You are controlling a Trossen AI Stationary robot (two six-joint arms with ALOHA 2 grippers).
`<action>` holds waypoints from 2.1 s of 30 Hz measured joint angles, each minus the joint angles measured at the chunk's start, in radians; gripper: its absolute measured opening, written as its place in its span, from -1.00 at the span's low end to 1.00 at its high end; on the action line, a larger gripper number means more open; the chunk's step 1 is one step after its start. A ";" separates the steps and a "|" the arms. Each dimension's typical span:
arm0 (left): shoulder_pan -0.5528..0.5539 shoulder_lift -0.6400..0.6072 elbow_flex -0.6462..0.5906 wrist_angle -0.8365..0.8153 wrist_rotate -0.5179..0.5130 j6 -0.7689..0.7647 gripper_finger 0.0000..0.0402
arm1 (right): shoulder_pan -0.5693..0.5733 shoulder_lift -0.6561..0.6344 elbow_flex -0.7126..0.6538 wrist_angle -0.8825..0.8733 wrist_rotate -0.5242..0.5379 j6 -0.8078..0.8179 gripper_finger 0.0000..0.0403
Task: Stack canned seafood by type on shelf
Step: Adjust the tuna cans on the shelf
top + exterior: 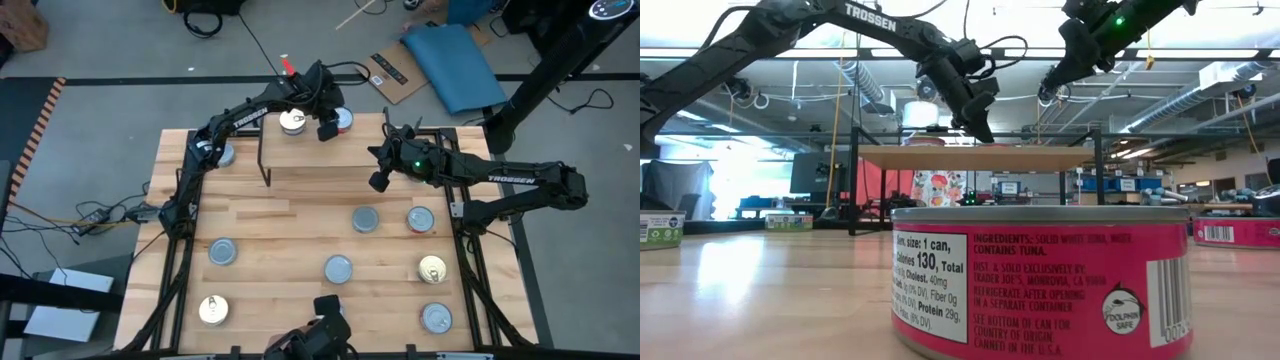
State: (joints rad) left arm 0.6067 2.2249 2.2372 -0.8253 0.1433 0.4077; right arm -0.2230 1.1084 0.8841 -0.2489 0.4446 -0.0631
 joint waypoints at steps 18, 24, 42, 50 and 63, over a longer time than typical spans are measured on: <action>-0.011 0.031 0.004 0.028 -0.001 -0.026 -1.00 | 0.000 0.000 0.000 0.000 0.000 -0.019 -0.99; -0.001 0.015 0.003 -0.049 -0.024 -0.027 -1.00 | 0.000 0.000 0.000 0.000 0.000 -0.028 -0.99; -0.001 -0.012 0.002 -0.100 -0.122 -0.041 -1.00 | -0.001 0.000 0.000 -0.002 0.000 -0.044 -0.98; 0.005 -0.088 0.003 -0.158 -0.160 -0.045 -1.00 | 0.000 0.000 0.000 -0.004 0.000 -0.045 -0.97; 0.021 -0.097 -0.003 -0.266 -0.227 -0.076 -1.00 | 0.000 0.000 0.000 -0.050 -0.001 -0.045 -0.97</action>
State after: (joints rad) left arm 0.6281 2.1277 2.2345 -1.0916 -0.0834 0.3321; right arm -0.2230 1.1084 0.8841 -0.2989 0.4438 -0.1078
